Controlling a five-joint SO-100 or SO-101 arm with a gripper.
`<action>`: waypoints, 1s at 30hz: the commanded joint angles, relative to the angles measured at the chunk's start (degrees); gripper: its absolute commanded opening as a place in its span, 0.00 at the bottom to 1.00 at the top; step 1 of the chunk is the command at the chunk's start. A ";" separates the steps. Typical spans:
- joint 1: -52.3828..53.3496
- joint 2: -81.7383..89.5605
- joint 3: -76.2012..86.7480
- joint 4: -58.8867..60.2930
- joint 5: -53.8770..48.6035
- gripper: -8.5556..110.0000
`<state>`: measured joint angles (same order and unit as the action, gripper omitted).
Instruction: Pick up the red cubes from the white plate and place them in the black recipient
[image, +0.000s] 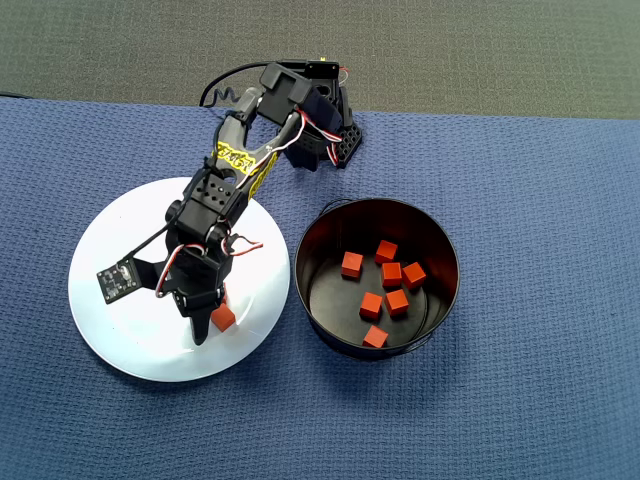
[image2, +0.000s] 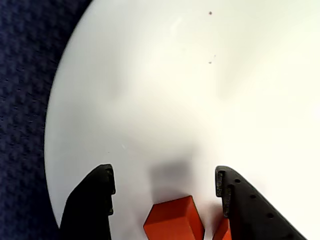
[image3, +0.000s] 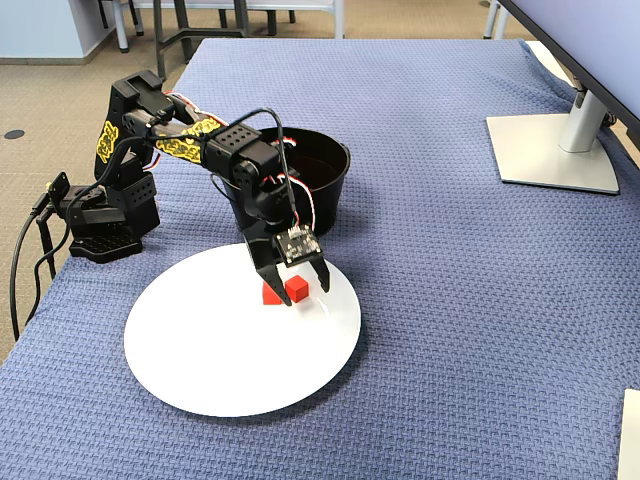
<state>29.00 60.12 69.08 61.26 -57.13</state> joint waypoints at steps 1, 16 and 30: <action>-1.32 0.09 -2.90 -2.64 -3.43 0.22; -7.38 -0.62 -2.02 -4.22 -10.81 0.24; -3.78 4.92 3.52 -3.69 -12.57 0.24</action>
<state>23.03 59.59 72.51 58.01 -68.29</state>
